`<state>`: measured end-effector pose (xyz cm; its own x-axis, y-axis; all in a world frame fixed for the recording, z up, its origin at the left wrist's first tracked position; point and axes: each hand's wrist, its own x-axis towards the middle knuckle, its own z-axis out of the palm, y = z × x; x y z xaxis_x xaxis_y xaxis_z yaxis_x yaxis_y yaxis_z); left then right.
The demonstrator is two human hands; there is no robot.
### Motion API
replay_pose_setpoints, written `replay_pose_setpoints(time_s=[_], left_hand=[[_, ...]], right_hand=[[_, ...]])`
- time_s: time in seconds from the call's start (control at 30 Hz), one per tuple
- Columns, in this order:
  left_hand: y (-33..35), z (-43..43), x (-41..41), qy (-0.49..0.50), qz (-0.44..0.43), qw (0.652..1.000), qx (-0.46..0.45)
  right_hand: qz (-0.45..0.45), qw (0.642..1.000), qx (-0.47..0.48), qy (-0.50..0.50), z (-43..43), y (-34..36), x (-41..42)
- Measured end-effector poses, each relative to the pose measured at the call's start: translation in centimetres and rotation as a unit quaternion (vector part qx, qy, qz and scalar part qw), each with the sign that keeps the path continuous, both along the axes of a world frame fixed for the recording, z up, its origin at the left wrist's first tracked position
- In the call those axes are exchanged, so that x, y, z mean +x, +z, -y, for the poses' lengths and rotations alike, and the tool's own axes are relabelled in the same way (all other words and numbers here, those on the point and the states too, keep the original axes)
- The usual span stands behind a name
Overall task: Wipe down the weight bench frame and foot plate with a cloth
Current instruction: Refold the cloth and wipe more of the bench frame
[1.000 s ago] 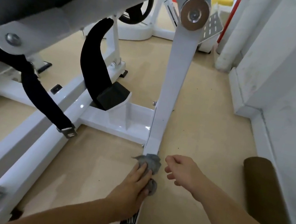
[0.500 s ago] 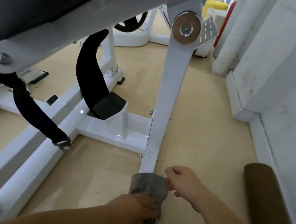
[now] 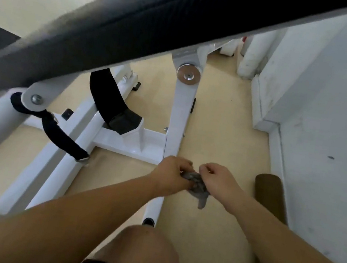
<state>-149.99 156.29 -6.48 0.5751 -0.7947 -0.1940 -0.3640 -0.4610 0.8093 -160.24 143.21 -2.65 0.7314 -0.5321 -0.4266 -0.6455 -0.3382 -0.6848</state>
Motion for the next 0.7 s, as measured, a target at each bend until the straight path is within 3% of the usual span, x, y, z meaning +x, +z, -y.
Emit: replay_pose_setpoints(time_s=[0.17,0.33,0.47,0.53,0.6,0.7], left_hand=[[7.7,-2.3,-5.3,0.079,-0.117,0.99,-0.001],[18.0,-5.3,-10.8,0.184,-0.26,0.947,-0.046],[28.3,-8.1,-13.0,0.231,-0.348,0.906,-0.066],[34.0,-9.5,-12.7,0.296,-0.469,0.828,-0.083],[38.5,-11.2,-12.5,0.338,-0.533,0.771,-0.082],[44.8,-14.1,-11.9,0.333,-0.495,0.799,-0.072]], right_hand=[[-0.127,0.986,0.094,-0.05,-2.2,8.7,-2.1],[-0.199,0.959,0.169,-0.112,-5.3,17.1,-5.5],[-0.134,0.937,0.251,-0.201,-8.5,25.7,-7.8],[-0.093,0.933,0.273,-0.217,-9.7,31.0,-8.5],[-0.062,0.933,0.295,-0.195,-10.8,36.6,-8.9],[-0.054,0.941,0.307,-0.134,-12.2,44.1,-8.4]])
